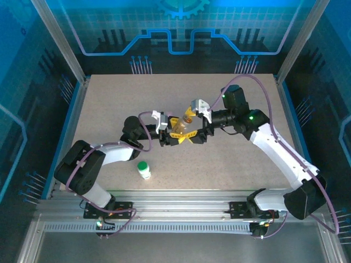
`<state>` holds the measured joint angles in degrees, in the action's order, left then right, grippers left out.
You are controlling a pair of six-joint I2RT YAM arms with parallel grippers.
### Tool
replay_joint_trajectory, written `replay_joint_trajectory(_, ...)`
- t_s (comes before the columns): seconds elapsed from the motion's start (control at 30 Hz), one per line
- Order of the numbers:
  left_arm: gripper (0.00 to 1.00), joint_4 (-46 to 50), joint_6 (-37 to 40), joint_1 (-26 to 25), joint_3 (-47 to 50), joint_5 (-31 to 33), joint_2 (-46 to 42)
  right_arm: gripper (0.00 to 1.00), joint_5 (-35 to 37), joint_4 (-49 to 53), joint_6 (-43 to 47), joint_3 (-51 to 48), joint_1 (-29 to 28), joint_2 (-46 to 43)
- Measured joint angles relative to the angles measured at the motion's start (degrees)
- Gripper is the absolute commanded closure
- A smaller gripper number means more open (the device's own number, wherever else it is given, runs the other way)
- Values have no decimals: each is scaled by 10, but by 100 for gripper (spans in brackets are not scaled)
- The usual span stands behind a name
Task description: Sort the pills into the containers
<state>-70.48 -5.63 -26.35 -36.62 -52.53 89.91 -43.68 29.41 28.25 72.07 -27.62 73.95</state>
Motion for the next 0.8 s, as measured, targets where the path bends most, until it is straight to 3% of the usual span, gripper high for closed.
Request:
replay_joint_trajectory(0.17, 100, 69, 40, 0, 0, 58, -25, 7, 63, -42, -82, -5, 0, -40)
replay_joint_trajectory(0.37, 100, 157, 106, -14, 0, 229, -53, 15, 264, -160, -332, -30, -20, -68)
replay_joint_trajectory(0.53, 100, 184, 149, -45, 5, 342, -53, 19, 401, -141, -477, 24, -84, 1)
replay_joint_trajectory(0.8, 100, 182, 168, -54, 9, 404, -53, 21, 496, -91, -565, 61, -103, 57)
